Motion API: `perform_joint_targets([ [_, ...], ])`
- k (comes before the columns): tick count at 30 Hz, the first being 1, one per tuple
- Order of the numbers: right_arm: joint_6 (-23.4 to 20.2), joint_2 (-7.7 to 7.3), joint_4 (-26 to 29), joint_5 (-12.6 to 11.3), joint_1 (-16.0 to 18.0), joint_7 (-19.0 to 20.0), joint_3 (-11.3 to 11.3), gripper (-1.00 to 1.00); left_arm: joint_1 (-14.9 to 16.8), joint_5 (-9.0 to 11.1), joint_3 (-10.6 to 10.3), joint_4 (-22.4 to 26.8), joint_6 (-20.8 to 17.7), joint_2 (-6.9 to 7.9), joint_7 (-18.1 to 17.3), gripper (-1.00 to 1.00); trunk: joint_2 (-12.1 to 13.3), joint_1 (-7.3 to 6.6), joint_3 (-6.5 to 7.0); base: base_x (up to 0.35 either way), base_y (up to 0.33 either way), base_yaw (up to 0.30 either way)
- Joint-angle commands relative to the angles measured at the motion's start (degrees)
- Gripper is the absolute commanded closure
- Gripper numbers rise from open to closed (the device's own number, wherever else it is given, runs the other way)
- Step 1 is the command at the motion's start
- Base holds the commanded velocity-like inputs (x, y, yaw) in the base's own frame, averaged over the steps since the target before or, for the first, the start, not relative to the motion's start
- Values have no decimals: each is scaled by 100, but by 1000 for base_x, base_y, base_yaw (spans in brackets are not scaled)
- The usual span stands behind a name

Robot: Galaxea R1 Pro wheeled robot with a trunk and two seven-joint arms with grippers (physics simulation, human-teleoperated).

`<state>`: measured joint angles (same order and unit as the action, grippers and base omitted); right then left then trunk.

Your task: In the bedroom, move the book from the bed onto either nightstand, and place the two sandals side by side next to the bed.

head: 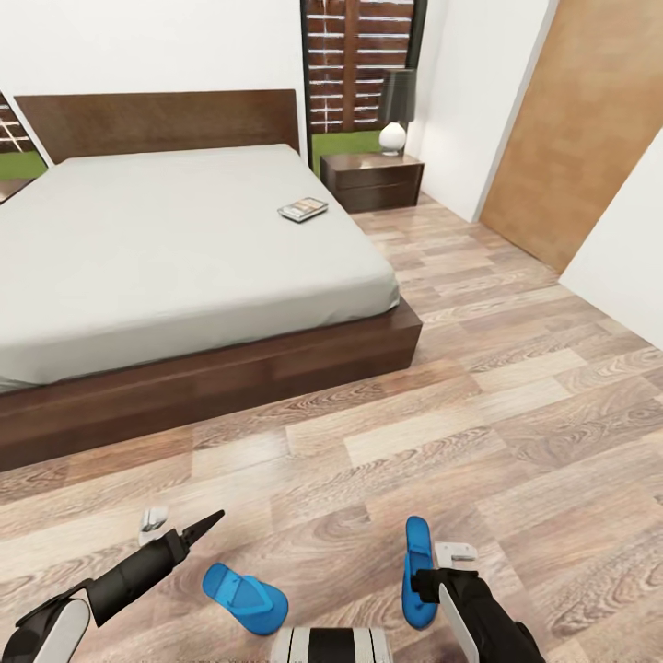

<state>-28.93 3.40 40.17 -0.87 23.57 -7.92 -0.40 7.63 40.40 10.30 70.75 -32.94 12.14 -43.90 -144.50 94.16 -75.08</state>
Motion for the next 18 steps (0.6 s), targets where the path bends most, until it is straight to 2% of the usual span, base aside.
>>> perform_joint_targets([
  [1,-28,3,9,-10,0,-20,-4,-100,2,28,2,0,-36,0,-4,-100,-3,1,-27,0,0,0],
  [18,-25,3,14,-10,-1,-19,-4,-100,2,-13,-1,-9,-2,-1,-4,-100,-26,45,-404,0,0,0],
])
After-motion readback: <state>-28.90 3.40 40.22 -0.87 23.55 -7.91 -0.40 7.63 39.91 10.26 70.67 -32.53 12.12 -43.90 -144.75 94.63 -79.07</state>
